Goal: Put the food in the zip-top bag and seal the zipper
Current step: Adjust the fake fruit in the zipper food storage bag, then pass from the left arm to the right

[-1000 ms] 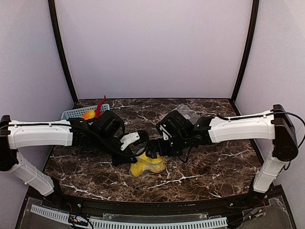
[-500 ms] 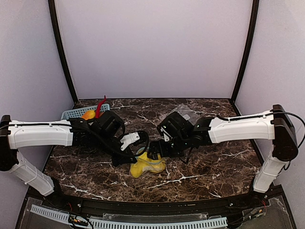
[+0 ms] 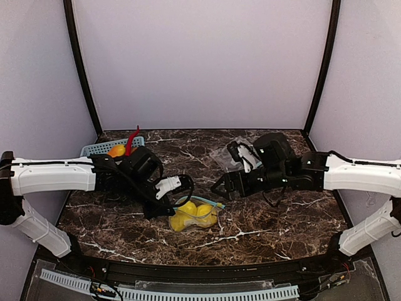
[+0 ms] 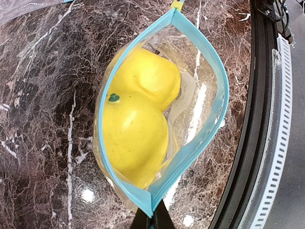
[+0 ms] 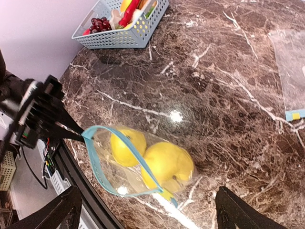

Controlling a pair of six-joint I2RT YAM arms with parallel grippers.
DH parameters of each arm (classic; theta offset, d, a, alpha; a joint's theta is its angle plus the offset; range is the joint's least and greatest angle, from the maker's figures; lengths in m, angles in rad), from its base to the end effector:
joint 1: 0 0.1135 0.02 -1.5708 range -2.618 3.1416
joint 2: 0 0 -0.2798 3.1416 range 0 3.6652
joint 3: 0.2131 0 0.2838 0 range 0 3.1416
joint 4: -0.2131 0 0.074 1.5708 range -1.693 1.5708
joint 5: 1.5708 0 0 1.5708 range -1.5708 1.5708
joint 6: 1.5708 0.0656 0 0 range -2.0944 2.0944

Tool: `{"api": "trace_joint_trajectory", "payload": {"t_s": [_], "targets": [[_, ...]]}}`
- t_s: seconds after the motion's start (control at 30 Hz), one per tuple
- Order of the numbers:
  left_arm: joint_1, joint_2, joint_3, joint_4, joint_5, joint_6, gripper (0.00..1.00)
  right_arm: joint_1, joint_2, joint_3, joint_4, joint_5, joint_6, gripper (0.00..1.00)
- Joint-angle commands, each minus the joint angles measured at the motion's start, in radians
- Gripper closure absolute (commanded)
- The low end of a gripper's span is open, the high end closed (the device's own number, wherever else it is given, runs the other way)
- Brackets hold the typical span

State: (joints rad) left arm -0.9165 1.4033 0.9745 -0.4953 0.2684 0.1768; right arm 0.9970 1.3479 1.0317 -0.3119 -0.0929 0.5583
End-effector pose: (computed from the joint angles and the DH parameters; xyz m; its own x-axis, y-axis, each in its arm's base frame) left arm 0.1890 -0.2750 0.2191 -0.3265 0.7043 -0.6304 0.9343 0.3415 -0.1024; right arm 0.1866 0.2999 0.2753 -0.7351 -0.1656 -0.6574 -0.5748 0.6664 0.4749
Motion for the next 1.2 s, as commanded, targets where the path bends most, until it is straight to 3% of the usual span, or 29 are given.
{"api": "trace_joint_trajectory", "payload": {"t_s": [0.0,0.27,0.67,1.17], "targets": [[0.012,-0.004,0.008,-0.039,-0.007,0.022,0.99,-0.049,-0.075,-0.179,0.128,-0.096,-0.135,0.07],[0.019,-0.009,-0.004,-0.022,-0.004,0.02,0.99,-0.061,-0.149,-0.362,0.305,-0.142,-0.219,0.26],[0.019,-0.01,-0.007,-0.021,0.0,0.021,0.99,-0.07,-0.022,-0.334,0.403,-0.184,-0.259,0.58],[0.02,-0.007,-0.007,-0.023,-0.006,0.021,0.99,-0.072,0.023,-0.351,0.437,-0.19,-0.251,0.83]]}}
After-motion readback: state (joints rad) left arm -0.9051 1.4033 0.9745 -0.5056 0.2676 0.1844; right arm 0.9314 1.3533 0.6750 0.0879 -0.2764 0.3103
